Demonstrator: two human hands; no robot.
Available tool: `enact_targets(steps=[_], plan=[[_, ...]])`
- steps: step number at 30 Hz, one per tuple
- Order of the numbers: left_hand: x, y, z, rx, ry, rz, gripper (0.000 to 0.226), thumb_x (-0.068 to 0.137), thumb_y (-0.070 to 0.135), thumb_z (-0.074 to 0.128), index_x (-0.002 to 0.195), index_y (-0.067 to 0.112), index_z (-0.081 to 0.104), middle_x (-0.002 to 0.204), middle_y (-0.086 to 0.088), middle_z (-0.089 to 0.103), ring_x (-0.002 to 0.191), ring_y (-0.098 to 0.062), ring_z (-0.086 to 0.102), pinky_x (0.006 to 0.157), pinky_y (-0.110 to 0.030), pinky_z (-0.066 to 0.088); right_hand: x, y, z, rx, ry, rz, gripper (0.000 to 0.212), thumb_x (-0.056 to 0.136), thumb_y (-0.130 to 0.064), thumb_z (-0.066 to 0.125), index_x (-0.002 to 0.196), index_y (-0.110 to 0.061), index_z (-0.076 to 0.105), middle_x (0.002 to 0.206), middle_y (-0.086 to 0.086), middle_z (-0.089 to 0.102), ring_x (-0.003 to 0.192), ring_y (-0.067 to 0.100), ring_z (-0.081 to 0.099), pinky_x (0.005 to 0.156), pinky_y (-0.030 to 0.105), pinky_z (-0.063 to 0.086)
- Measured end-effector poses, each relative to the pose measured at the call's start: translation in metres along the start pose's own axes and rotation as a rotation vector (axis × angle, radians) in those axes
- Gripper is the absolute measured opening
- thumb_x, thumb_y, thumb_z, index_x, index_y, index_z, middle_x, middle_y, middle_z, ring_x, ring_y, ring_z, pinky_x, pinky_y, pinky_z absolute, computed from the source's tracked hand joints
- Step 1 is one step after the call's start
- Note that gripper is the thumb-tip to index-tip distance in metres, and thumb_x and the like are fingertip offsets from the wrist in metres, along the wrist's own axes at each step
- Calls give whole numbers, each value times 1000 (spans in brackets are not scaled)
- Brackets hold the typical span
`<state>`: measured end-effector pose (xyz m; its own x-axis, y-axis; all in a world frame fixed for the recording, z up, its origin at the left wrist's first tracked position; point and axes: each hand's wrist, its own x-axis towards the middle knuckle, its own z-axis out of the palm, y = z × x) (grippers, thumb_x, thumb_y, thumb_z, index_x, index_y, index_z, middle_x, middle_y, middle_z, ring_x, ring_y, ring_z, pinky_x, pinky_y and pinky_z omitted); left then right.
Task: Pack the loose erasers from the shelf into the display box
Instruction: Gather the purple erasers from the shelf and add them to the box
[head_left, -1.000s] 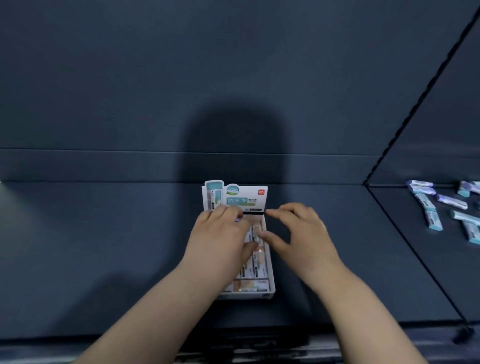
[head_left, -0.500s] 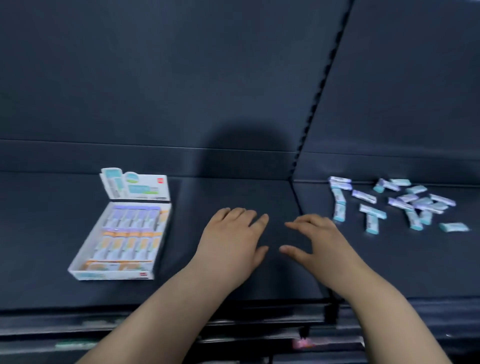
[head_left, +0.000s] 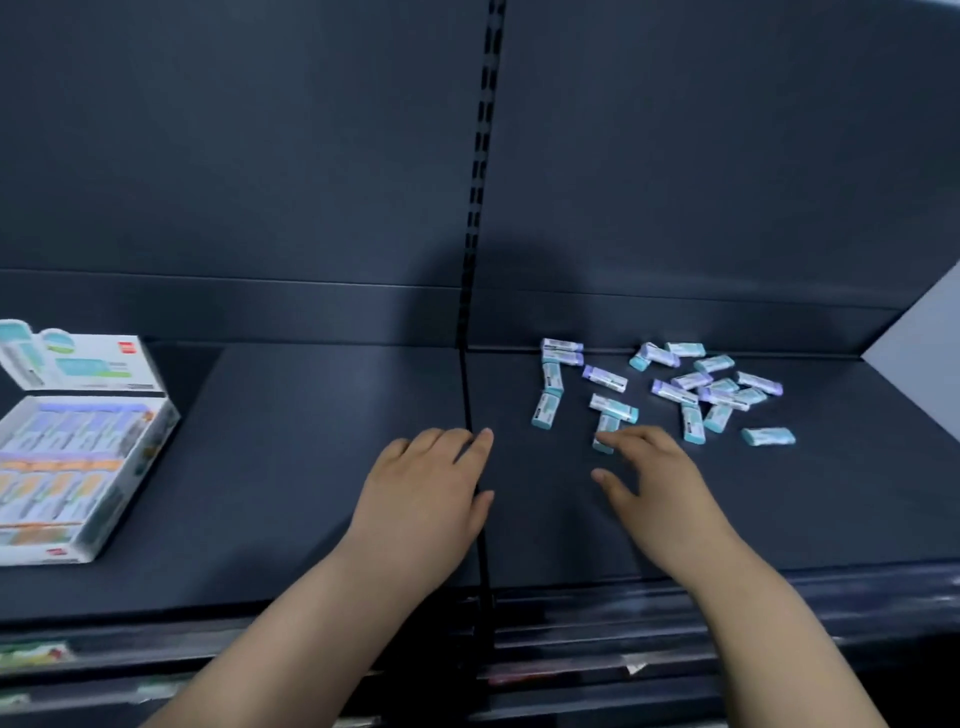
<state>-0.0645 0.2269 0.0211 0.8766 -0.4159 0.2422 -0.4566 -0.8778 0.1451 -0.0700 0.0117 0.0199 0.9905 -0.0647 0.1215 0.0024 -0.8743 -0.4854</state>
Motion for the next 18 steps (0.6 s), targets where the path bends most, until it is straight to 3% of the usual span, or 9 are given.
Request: enact_targets(steps=[2,5,7,11,15,18], plan=[[10,-1,-1,38,-19,19,57,91,40,48,142,20,32,135,3,49,125,-18,45,100,-34,36,7,4,-7,13,41,39,37,86,-11,60,124,-10,56,122,5,51,111,18,50,93,14,29],[23,-6,6,89,18,63,58,69,39,75,121,17,60,104,3,69,94,-17,66,75,-32,53,23,11,-16,14,88,62,34,87,-6,58,120,-8,59,119,9,54,100,18,53,89,12,30],[30,-8,14,115,32,68,59,59,38,82,111,15,66,94,3,71,84,-17,68,66,-31,55,40,19,-22,6,93,85,33,88,-6,54,121,-9,58,121,10,54,106,22,54,88,12,29],[38,-3,21,144,3,17,58,56,36,84,107,14,68,91,2,71,79,-19,68,62,-32,54,88,38,-24,-28,72,119,31,90,-5,49,118,-9,60,121,15,57,112,29,54,93,24,34],[47,6,29,164,-15,-71,57,53,35,84,104,14,70,91,1,71,78,-20,69,60,-31,54,137,63,-2,-103,-91,73,13,88,-11,53,89,-7,65,104,20,62,99,34,57,77,28,37],[63,22,36,125,-7,-133,52,52,31,85,100,14,72,89,1,72,76,-21,69,61,-31,54,165,79,6,-155,-155,30,26,86,-20,61,109,-8,62,115,16,58,107,32,54,89,30,40]])
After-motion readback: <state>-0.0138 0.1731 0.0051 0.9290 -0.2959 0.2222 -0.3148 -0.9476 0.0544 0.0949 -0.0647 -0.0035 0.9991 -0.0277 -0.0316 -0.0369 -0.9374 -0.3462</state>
